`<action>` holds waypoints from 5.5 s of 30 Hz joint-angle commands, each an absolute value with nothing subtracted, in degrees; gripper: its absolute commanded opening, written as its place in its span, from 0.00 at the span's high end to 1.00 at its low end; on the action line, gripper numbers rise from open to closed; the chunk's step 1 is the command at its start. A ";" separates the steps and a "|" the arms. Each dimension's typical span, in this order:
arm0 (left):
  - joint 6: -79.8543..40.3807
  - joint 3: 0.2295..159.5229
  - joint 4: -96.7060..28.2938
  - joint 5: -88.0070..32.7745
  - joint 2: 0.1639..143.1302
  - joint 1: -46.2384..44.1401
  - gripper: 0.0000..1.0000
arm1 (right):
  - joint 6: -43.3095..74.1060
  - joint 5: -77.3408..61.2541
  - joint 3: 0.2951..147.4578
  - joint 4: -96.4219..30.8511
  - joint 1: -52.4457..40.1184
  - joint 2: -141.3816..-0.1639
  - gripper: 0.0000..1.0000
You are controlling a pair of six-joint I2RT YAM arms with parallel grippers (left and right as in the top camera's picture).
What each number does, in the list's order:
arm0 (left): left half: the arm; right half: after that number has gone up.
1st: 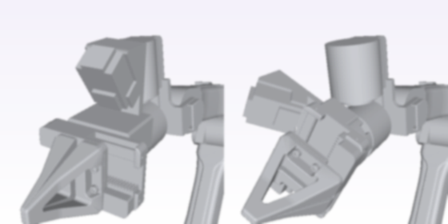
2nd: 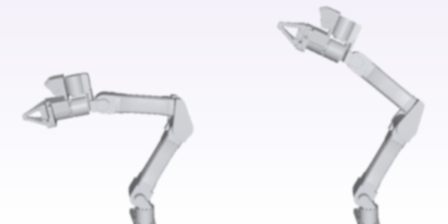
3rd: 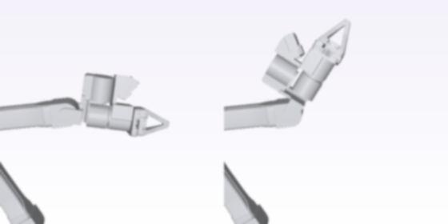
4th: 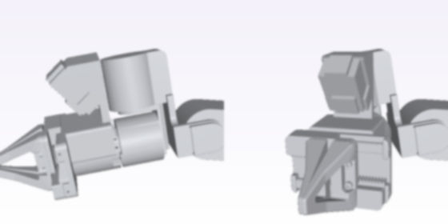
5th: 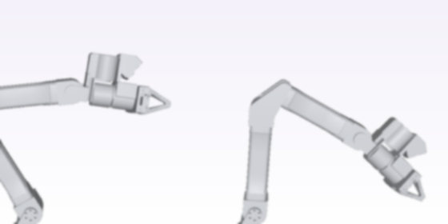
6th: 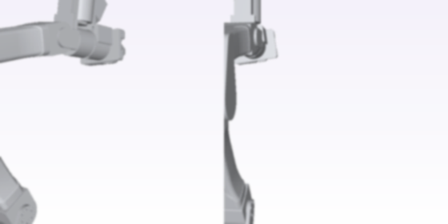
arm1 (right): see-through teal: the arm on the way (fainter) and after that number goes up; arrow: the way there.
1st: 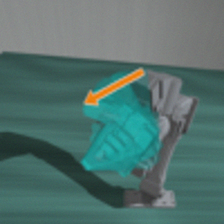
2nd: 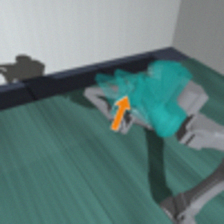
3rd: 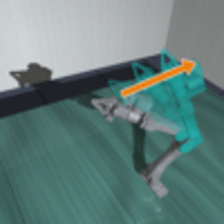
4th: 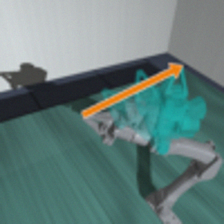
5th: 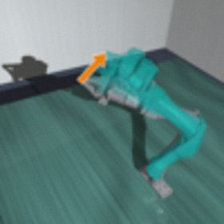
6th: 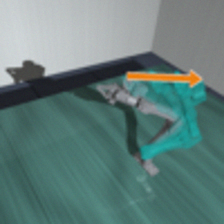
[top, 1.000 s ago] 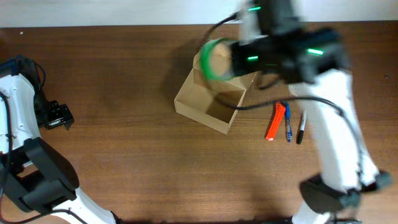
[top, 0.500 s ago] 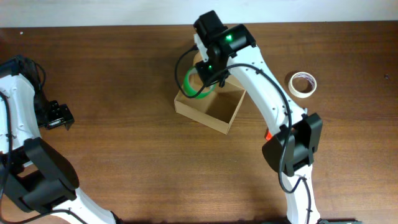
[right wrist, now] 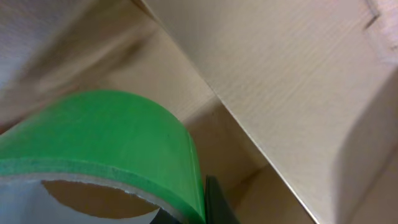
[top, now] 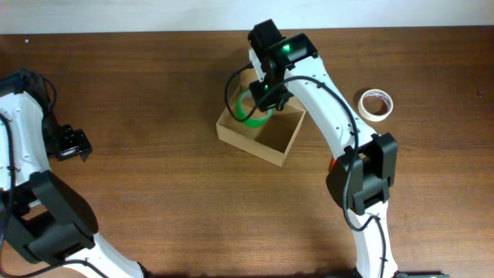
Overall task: Pack container
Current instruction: 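Lower the green tape into the box and open the right gripper, then move the right gripper to the white masking tape and grasp it, then carry the white tape into the box onto the green tape, release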
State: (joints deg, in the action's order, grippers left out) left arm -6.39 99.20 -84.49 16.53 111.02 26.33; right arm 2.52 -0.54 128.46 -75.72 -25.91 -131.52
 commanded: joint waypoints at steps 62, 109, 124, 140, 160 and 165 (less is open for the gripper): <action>-5.48 99.02 -84.38 16.73 110.69 26.48 0.00 | 0.16 25.71 122.21 -73.73 -21.76 -88.42 0.57; -5.48 99.02 -84.38 16.73 110.69 26.48 0.00 | 35.07 -9.67 99.92 -54.08 18.72 -126.93 0.52; -5.48 99.02 -84.38 16.73 110.69 26.48 0.00 | 34.89 -8.67 100.01 -54.22 18.72 -130.87 0.96; -5.48 99.02 -84.38 16.73 110.69 26.48 0.00 | 6.87 -23.46 130.54 -61.76 6.24 -106.89 0.96; -5.48 99.02 -84.38 16.75 110.69 26.48 0.00 | -17.58 -0.12 137.08 -75.53 -30.02 -127.31 0.96; -5.48 99.02 -84.38 16.73 110.69 26.48 0.00 | -16.40 -0.19 137.08 -75.57 -29.17 -132.77 0.96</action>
State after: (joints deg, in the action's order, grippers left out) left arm -6.39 99.20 -84.36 16.53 111.02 26.33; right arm -15.73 -1.26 136.35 -75.85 -29.82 -132.25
